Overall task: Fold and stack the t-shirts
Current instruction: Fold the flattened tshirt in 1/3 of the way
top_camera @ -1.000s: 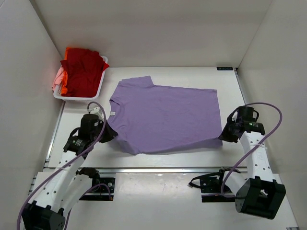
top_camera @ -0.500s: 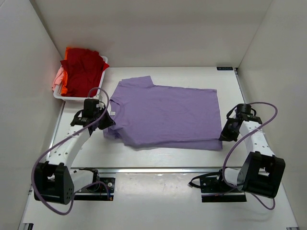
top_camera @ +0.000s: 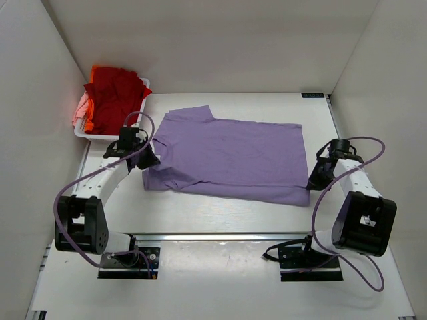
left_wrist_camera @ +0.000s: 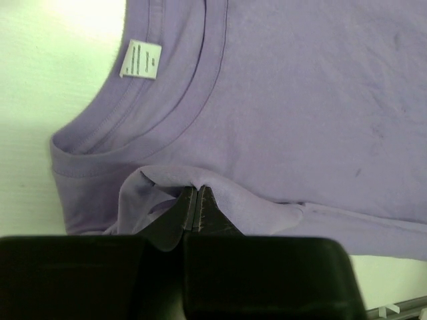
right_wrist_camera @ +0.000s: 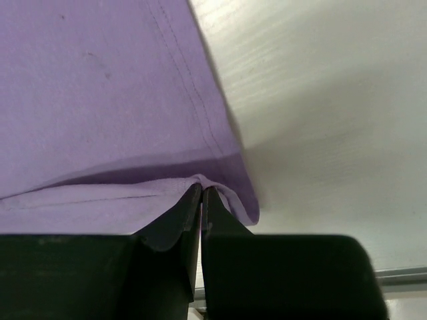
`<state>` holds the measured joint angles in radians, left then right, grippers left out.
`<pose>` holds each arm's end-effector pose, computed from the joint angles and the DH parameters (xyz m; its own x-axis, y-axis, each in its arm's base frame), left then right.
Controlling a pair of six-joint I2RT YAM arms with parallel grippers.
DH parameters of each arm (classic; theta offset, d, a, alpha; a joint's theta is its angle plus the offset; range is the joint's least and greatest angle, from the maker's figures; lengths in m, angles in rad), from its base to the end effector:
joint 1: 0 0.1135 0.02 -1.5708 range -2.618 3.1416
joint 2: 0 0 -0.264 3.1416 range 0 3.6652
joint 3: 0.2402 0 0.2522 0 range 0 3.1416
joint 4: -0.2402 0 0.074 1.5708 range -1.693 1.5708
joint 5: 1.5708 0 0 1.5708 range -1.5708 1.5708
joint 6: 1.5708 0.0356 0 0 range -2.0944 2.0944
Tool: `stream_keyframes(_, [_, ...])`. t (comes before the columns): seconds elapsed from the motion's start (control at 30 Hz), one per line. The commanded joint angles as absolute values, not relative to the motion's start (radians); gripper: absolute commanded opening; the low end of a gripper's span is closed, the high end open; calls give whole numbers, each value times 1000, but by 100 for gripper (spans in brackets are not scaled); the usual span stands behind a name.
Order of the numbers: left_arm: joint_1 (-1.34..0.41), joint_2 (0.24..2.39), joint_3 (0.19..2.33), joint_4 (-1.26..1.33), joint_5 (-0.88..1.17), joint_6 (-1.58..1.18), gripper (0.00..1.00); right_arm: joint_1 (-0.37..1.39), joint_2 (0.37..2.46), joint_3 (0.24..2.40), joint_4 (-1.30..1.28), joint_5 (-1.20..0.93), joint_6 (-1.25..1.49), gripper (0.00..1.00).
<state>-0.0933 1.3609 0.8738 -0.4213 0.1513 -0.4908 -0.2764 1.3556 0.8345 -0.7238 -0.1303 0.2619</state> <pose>0.2750 -0.0311 0.2240 -0.7793 -0.3950 -0.4864 -0.2074 0.8951 -0.3947 0.2331 -0.0613 0.1980 -0.8206 0.4996 -0.2774 0.4587 0.8654 0.2018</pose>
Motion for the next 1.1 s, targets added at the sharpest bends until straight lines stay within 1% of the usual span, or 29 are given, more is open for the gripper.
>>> stream_keyframes(0.0, [-78, 1367, 933, -390, 140, -462, 0, -278, 1379, 888, -672, -101, 250, 0])
stream_keyframes(0.43, [-58, 1382, 899, -367, 126, -471, 0, -272, 1451, 934, -627, -106, 239, 0])
stream_keyframes(0.73, [-54, 1411, 897, -371, 80, -480, 0, -253, 1529, 992, -604, -112, 222, 0])
stream_keyframes(0.77, [-45, 1413, 890, -368, 72, -482, 1, -252, 1535, 996, -598, -117, 216, 0])
stream_keyframes(0.8, [-44, 1416, 885, -356, 78, -488, 6, -245, 1545, 1002, -591, -118, 207, 8])
stream_keyframes(0.83, [-37, 1419, 873, -348, 92, -497, 23, -244, 1551, 1023, -591, -111, 209, 14])
stream_keyframes(0.87, [-32, 1414, 873, -333, 91, -505, 31, -239, 1554, 1025, -580, -107, 207, 24])
stream_keyframes(0.9, [-31, 1419, 868, -324, 95, -512, 33, -233, 1554, 1035, -572, -98, 206, 31])
stream_keyframes(0.97, [-41, 1427, 887, -324, 104, -514, 37, -227, 1545, 1057, -561, -77, 201, 43])
stream_keyframes(1.0, [-52, 1430, 894, -333, 101, -511, 39, -216, 1543, 1061, -558, -72, 196, 44])
stream_keyframes(1.07, [-70, 1437, 914, -344, 109, -505, 38, -200, 1543, 1069, -534, -86, 190, 42])
